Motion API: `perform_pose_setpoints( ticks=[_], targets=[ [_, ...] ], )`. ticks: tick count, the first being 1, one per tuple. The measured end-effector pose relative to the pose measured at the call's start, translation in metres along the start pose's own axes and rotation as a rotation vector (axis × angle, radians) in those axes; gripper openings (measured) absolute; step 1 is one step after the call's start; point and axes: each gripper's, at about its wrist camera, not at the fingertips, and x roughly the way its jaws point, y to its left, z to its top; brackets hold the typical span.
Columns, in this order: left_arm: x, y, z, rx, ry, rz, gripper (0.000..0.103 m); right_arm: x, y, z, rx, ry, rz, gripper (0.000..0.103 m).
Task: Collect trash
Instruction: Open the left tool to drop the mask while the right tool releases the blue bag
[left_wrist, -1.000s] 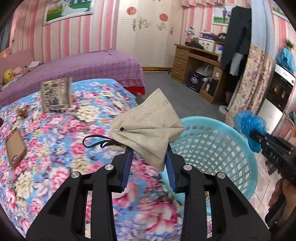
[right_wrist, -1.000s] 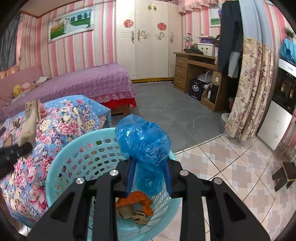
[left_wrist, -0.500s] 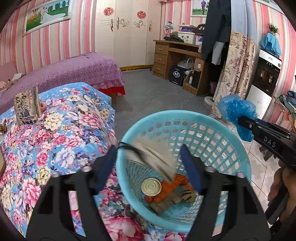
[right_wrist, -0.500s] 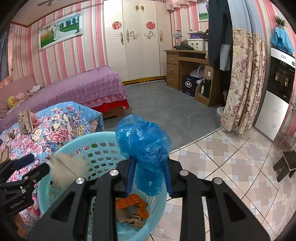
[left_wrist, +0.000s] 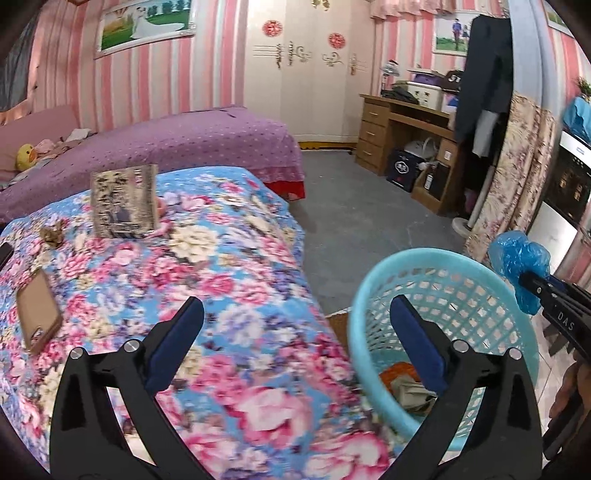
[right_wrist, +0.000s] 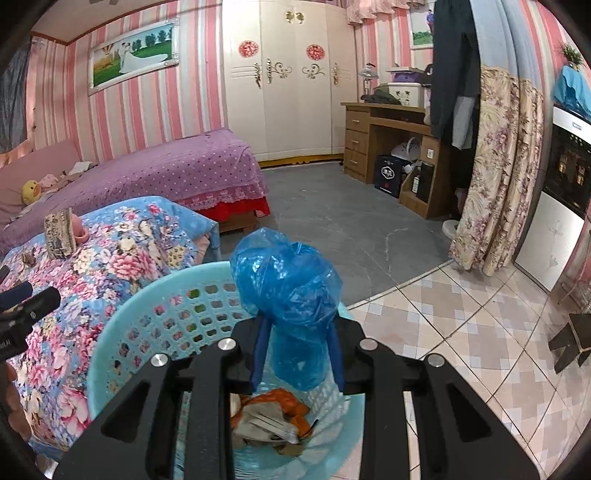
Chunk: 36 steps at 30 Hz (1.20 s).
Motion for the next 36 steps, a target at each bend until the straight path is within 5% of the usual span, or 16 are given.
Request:
perform_pose_setpoints(
  ticks=[4,6,12,36],
  targets=[
    [-0.008,0.015,0.001,0.004,-0.015,0.03,0.097,0.002,0.019,0.002,-0.028,-0.002,0.0,0.036],
    [-0.012,0.021,0.001,0.007,-0.022,0.042,0.097,0.003,0.025,0.003,-0.039,-0.003,-0.006,0.057],
    [-0.025,0.049,0.006,-0.001,-0.043,0.075,0.097,0.0,0.042,0.008,-0.037,-0.029,-0.023,0.092],
    [-0.048,0.165,0.01,-0.087,-0.087,0.202,0.097,0.017,0.138,0.023,-0.032,-0.029,0.0,0.098]
  ],
)
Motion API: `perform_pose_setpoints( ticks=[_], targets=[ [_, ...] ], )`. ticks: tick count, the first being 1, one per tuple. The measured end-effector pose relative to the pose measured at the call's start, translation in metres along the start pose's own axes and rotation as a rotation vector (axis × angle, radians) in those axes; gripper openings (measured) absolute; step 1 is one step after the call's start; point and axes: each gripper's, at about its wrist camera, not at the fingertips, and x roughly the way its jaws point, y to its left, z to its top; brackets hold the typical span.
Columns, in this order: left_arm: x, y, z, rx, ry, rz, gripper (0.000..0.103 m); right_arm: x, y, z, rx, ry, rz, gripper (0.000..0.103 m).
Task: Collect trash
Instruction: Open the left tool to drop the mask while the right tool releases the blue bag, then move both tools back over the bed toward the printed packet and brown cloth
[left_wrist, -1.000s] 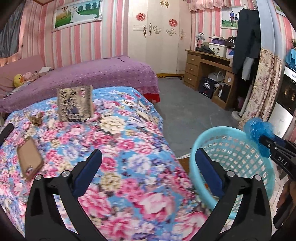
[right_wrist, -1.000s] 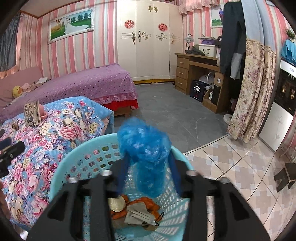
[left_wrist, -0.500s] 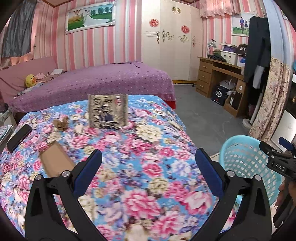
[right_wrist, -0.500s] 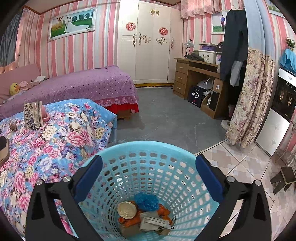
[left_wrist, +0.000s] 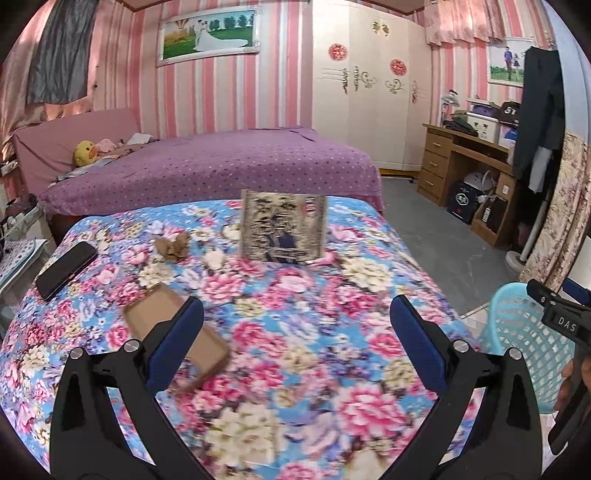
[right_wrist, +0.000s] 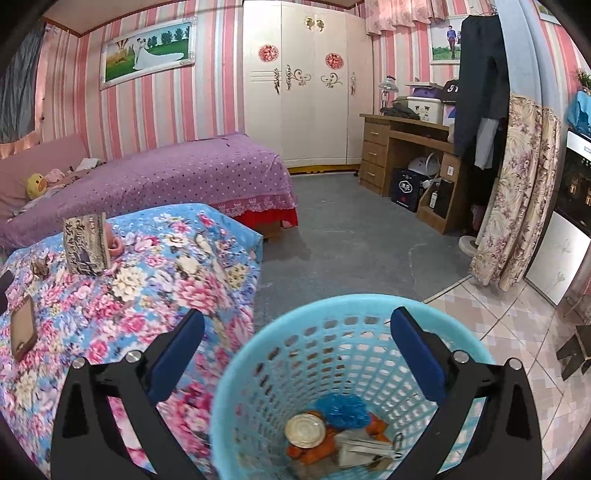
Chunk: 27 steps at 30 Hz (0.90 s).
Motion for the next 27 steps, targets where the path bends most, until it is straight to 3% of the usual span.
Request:
perform_pose_setpoints(
  ticks=[9,27],
  targets=[
    [0.017,0.064,0.002,-0.097,0.04,0.049,0.097,0.012,0.049,0.003,-0.047,0.016,0.043,0.098],
    [0.065,0.146,0.016,-0.131,0.107,0.127,0.097,0.04,0.144,0.019,-0.152,0.05,0.155,0.098]
  ],
)
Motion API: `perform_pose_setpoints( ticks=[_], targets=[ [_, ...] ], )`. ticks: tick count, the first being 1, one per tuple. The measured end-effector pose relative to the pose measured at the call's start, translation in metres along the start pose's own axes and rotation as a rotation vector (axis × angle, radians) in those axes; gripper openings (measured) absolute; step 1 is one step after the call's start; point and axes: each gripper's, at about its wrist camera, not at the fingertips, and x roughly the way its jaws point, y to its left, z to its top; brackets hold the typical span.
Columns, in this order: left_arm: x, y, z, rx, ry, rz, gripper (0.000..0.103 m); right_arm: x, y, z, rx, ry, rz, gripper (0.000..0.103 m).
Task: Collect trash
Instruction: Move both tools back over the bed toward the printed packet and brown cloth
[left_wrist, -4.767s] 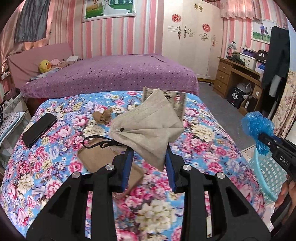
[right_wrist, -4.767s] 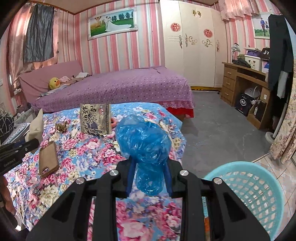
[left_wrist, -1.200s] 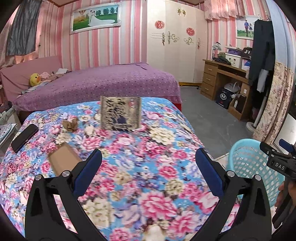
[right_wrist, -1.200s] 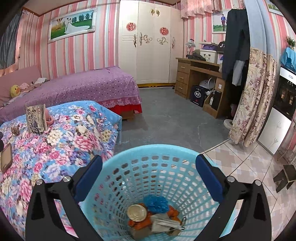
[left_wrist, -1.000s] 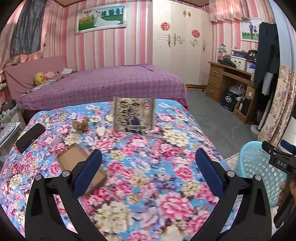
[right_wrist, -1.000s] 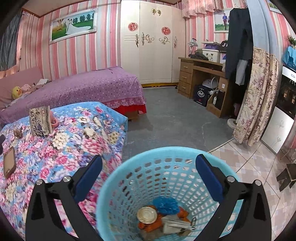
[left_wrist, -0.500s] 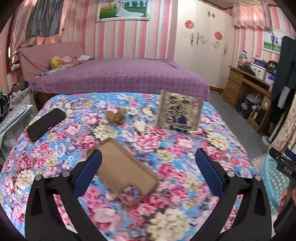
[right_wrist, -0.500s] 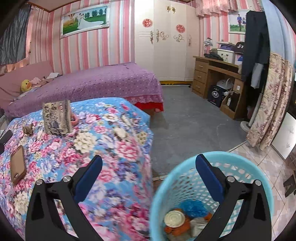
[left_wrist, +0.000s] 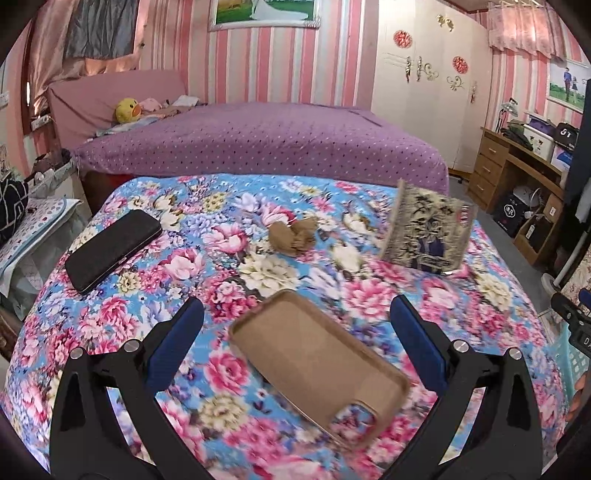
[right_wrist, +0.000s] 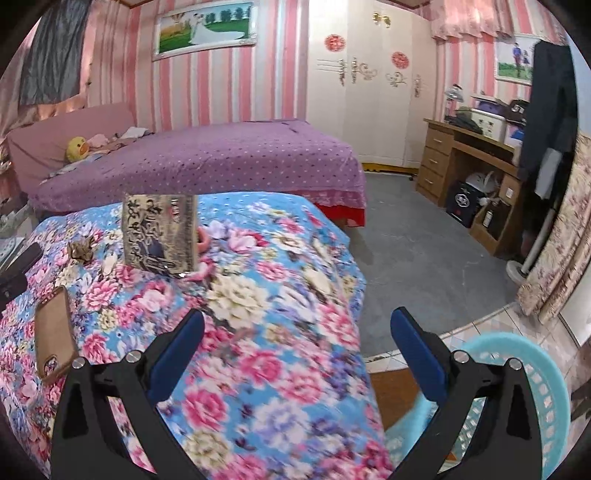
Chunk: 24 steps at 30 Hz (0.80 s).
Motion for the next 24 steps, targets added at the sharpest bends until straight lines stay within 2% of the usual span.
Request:
perform_pose_setpoints(
  ticks=[4,9,17,22,24],
  targets=[
    [0.017,0.003,0.01,0.023,0.012,0.021,0.097,0.016,0.01,0.011,-0.021,0.013,0.024,0.098],
    [0.041,0.007,0.029,0.023,0.03,0.026,0.097,0.042,0.02,0.03,-0.067,0.025,0.013,0.098],
    [0.114,0.001,0.047,0.053,0.173,0.025,0.095,0.069,0.021,0.037,-0.044,0.058,0.05,0.098],
    [0.142,0.008,0.053,0.021,0.227,-0.003,0.078,0.079,0.03,0.038,-0.04,0.074,0.085,0.098],
    [0.15,0.012,0.053,0.01,0.242,-0.026,0.063,0.081,0.036,0.037,-0.048,0.079,0.099,0.098]
  ],
)
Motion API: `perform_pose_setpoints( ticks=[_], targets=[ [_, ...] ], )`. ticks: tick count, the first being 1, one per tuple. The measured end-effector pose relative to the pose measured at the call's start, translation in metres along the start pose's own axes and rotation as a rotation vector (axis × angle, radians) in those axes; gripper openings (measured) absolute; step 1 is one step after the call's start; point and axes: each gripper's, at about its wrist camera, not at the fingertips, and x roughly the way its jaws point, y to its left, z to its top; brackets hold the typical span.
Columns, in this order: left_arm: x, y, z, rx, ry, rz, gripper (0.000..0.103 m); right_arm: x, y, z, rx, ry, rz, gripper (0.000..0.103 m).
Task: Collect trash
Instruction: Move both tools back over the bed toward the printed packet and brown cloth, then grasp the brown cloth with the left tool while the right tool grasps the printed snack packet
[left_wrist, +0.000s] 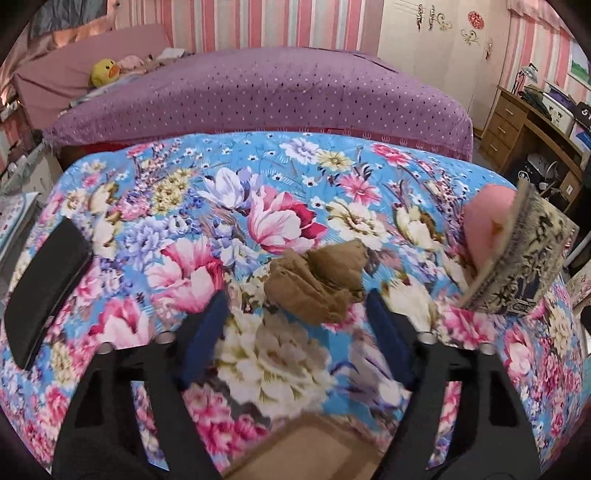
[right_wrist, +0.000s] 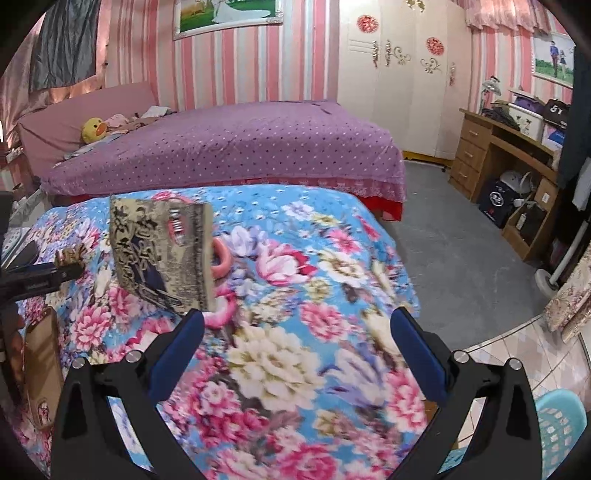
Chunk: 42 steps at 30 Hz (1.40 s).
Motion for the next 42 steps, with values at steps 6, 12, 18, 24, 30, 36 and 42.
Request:
perform_pose_setpoints(
  ticks=[6,12,18,24,30,36,42],
  targets=[
    [-0.007,0.007,-0.005,0.009,-0.043,-0.045,0.045,0.008,0.037,0.007,-0.084,-0.01,0.072,0.098],
    [-0.041,0.019,-0.019,0.042,-0.106,-0.021,0.045,0.028,0.065,0.025,-0.143,-0.023,0.15,0.098],
    [-0.066,0.04,-0.035,0.024,-0.126,-0.002,0.045,0.053,0.06,0.034,-0.119,0.015,0.225,0.068],
    [-0.082,0.047,-0.044,-0.003,-0.159,-0.003,0.045,0.04,0.058,0.029,-0.125,-0.004,0.301,0.021],
    [-0.101,0.037,-0.057,0.01,-0.19,0.024,0.045,0.01,0.051,0.017,-0.095,-0.044,0.367,0.009],
    [-0.122,0.028,-0.073,0.007,-0.211,0.02,0.045,-0.034,0.035,-0.01,-0.074,-0.1,0.381,0.006],
    [-0.143,0.02,-0.094,-0.028,-0.218,-0.009,0.045,-0.071,0.016,-0.035,-0.082,-0.11,0.348,0.006]
  ],
)
